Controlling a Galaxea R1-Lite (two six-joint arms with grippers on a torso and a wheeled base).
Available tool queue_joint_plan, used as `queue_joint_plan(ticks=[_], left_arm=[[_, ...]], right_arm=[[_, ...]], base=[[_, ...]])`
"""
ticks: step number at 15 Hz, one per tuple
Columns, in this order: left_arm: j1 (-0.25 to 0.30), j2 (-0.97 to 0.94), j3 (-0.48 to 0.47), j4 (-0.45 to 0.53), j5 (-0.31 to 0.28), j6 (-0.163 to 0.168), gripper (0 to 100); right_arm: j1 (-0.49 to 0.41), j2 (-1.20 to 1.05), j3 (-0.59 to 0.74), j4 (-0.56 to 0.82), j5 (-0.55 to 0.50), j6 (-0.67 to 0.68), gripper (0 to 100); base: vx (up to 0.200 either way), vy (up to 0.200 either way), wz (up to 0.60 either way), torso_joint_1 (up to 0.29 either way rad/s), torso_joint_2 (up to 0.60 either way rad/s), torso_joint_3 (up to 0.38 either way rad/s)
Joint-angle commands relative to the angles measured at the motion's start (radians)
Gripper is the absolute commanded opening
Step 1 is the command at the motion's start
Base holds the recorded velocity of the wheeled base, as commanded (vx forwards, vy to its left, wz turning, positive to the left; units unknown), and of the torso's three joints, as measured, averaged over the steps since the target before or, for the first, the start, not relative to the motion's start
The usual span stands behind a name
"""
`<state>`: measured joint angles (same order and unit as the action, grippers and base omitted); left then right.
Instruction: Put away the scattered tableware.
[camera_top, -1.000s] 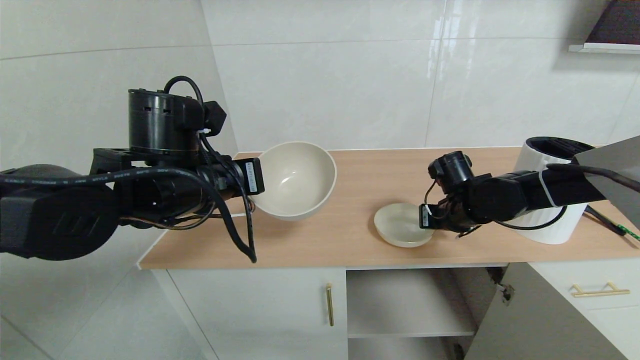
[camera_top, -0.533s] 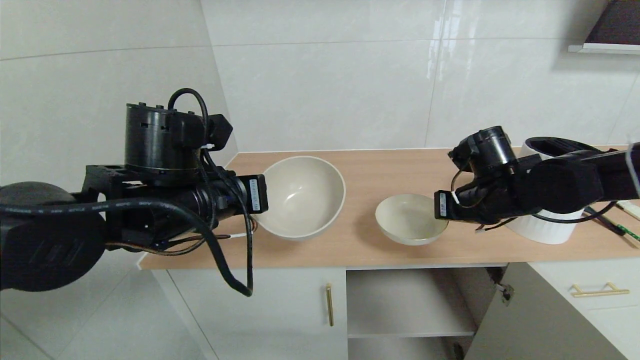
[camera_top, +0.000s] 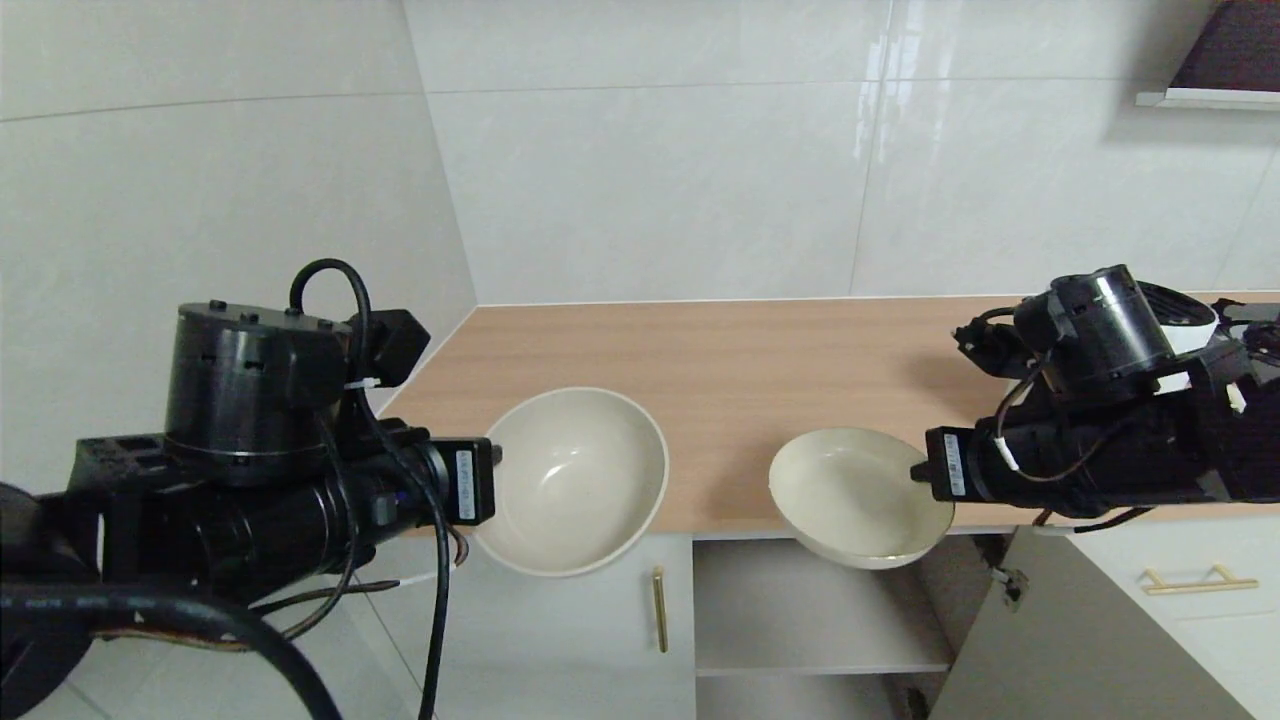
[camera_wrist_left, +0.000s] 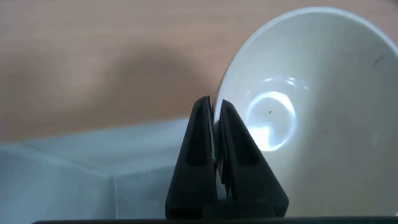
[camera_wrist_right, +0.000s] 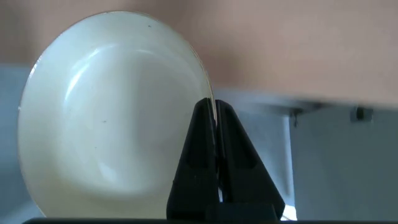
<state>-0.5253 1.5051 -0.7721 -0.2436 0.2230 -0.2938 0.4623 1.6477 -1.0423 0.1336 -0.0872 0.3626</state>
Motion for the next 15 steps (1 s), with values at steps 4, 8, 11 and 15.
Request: queue_joint_plan(ticks=[4, 8, 11, 15], left_arm=[[-0.015, 0.038, 0.085, -0.109, 0.001, -0.004, 0], [-0.013, 0.076, 0.085, -0.118, -0.001, -0.018, 0], [-0.015, 0.076, 0.085, -0.118, -0.001, -0.024, 0], [-0.015, 0.087, 0.085, -0.118, -0.001, -0.027, 0]], right_arm=[[0.01, -0.066, 0.122, -0.005, 0.003, 0.003, 0], [0.01, -0.066, 0.137, -0.005, 0.003, -0.001, 0], [0.012, -0.068, 0.137, -0.005, 0.003, -0.001, 0], [0.013, -0.054, 0.137, -0.005, 0.004, -0.001, 0]], base=[[-0.05, 0.0, 0.0, 0.001, 0.0, 0.001], [-0.2, 0.0, 0.0, 0.005, 0.0, -0.001], [-0.067, 0.0, 0.0, -0.007, 0.0, 0.001], [0.0, 0.0, 0.0, 0.0, 0.0, 0.0]])
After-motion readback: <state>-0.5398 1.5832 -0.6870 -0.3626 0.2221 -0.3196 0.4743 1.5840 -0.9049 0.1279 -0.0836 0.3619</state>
